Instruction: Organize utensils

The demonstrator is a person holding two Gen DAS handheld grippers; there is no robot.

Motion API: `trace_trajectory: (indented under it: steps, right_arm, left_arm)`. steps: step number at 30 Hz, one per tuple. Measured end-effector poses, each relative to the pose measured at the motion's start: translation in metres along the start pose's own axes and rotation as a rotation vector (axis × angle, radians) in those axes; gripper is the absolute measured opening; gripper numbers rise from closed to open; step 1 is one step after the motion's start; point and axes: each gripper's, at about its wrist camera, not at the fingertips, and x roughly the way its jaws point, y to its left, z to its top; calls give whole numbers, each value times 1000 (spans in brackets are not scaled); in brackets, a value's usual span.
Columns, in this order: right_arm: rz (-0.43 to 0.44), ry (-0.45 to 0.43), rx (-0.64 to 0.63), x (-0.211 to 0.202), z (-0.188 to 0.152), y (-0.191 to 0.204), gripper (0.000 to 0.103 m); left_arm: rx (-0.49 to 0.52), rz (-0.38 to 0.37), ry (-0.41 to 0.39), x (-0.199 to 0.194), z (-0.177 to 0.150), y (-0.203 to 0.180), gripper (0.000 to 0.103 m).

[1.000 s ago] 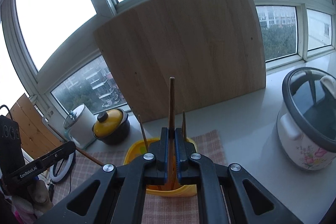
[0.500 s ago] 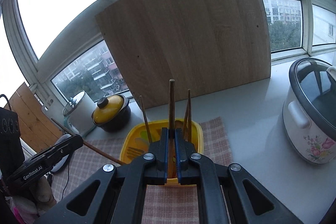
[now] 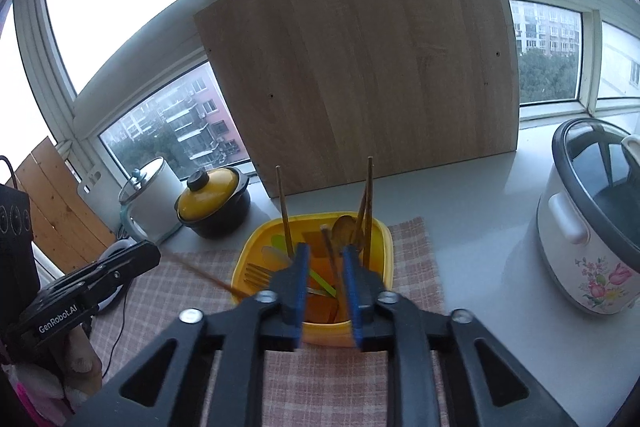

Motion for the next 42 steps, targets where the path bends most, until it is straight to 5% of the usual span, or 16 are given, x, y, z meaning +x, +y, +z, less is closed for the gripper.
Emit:
trace_trajectory:
  steps: [3,6,11,15,21,25,27,33,42]
  right_arm:
    - [-22,-9,-25,-5,-3,5,30]
    - [-40,-19,-48,-10,-6,10,39]
    - [-66,-35,-76,-23,-13,19,40]
    - [-77,-65,-82,-38,-18,24,74]
    - [-95,-102,-115,-61,-25,38,83]
    - [-92,-117,-124,-73,-30,44,85]
    - [-93,-128,-132,-78,-33,47,92]
    - [-121,-158,-141,-91,-46,53,103]
    - [-156,-173,-121,-99,-63,56,103]
  left_arm:
    - [0,5,-6,-5,-3,1,25]
    - [6,15,-9,-10,-7,2,25]
    - [9,25,-18,-21,-13,4,26]
    - [26,35,-30,-34,-20,1,35]
    - [54,47,-61,-57,-31,-6,41]
    - [85,66,-86,-74,-39,-15,72]
    - [93,78,-105,-82,-43,-19,79]
    - [134,115,-115,-100,-56,-28,92]
    - [155,197,-119,-109,-79,-32,101]
